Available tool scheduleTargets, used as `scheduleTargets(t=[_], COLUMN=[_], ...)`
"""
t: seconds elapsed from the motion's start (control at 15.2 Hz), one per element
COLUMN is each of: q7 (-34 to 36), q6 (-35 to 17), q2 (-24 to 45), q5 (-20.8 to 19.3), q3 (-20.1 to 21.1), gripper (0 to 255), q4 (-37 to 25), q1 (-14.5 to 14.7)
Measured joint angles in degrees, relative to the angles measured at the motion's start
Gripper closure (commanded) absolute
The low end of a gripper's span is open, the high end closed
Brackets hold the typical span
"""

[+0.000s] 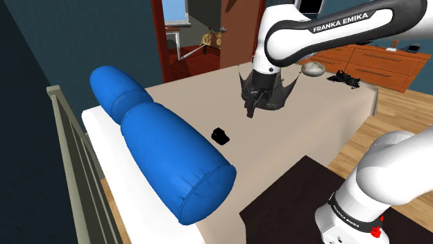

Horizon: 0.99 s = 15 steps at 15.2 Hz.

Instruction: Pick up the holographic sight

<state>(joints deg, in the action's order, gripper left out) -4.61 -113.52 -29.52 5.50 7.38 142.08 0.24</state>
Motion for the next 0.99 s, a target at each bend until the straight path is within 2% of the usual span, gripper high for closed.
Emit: scheduleTargets(t=[0.4,0.99], q7=[2.02,7.39], q6=[-10.66,-20.54], q2=[13.75,34.61], q5=[-2.67,-10.41], q3=[2.08,3.24], gripper=[0,0], q4=[-3.15,-13.63], q1=[-1.03,-1.79])
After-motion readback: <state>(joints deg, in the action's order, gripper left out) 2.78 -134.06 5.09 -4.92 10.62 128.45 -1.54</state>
